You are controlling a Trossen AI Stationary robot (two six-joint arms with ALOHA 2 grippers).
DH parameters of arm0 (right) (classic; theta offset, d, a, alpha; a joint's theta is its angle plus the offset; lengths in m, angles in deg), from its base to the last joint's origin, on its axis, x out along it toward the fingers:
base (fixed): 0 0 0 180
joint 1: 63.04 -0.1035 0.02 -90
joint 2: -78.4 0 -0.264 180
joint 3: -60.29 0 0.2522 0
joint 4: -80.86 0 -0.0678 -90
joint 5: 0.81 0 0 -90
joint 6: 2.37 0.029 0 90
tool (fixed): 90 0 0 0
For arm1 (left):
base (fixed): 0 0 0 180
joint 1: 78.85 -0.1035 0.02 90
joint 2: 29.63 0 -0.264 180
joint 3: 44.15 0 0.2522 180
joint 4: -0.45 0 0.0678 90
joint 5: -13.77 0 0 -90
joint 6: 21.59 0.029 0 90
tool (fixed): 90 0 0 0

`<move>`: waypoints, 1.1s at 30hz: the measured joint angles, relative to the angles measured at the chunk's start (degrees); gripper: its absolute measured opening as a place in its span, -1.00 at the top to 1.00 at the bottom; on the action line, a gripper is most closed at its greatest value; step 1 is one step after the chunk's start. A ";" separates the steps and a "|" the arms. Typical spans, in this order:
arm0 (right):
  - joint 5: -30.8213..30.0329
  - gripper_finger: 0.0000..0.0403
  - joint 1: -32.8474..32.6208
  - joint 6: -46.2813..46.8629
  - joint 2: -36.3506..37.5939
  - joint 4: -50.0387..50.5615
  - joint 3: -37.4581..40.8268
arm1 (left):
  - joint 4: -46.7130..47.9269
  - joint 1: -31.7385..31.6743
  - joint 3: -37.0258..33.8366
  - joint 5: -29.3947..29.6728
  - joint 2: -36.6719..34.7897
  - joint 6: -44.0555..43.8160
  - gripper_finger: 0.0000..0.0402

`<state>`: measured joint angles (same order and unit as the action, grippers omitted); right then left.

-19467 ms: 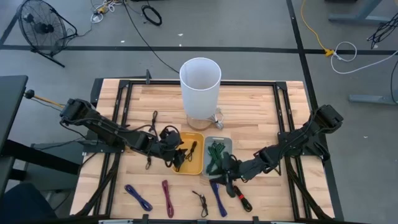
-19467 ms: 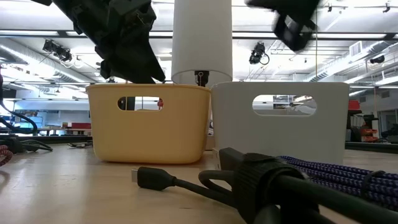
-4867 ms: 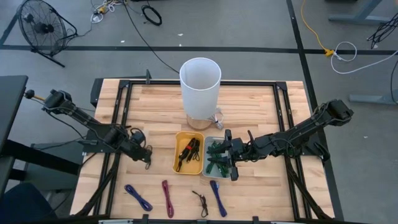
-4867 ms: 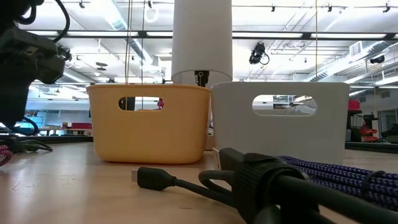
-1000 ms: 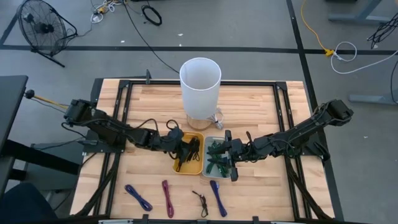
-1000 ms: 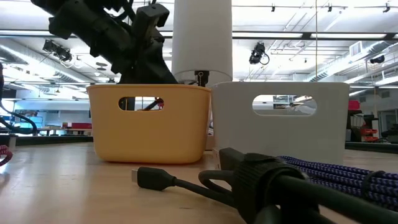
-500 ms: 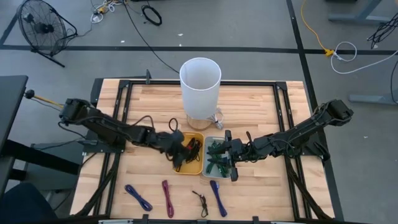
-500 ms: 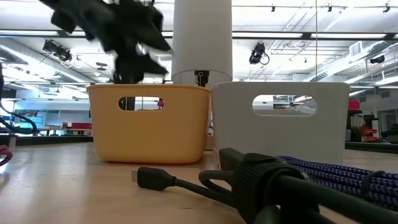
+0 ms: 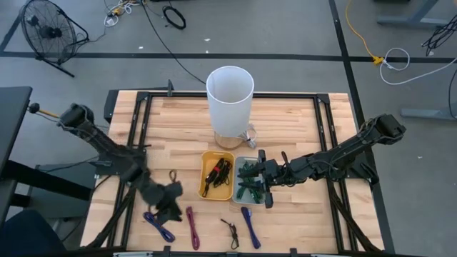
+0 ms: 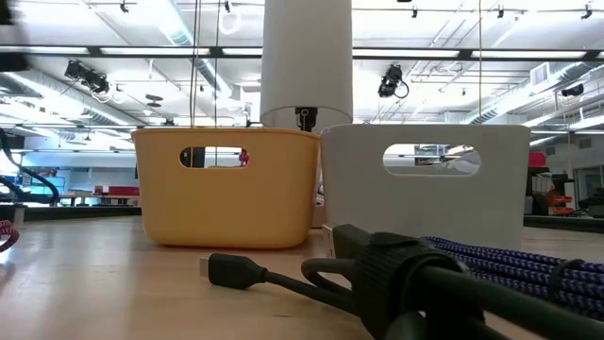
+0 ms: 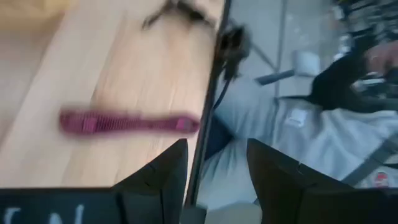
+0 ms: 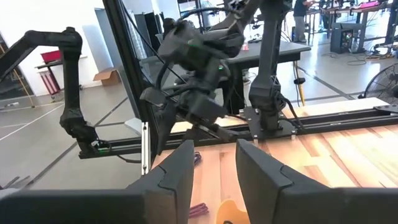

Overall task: Pick & Place USB Port
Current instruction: Put the left violet and white charger cable into the gray bin

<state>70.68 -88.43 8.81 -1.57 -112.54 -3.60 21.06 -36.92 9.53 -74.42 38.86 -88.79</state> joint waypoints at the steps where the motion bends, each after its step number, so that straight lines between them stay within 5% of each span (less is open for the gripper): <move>1: -0.02 0.41 -0.01 0.10 0.00 0.02 0.00 | 1.40 2.16 0.00 1.45 0.10 -1.69 0.15; 8: -0.02 0.41 0.00 0.16 0.00 -0.07 0.00 | 7.53 13.27 -0.02 3.23 3.24 -14.66 0.15; 17: -0.04 0.41 0.00 0.16 0.00 -0.17 0.00 | 6.77 15.76 -0.03 0.33 9.36 -14.14 0.15; 33: -2.11 0.41 0.11 -1.14 0.00 -0.20 0.00 | 8.68 12.57 -0.04 -7.64 11.85 8.02 0.38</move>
<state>68.58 -88.32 7.67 -1.57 -112.73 -3.60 29.74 -24.35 9.49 -82.05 50.70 -80.78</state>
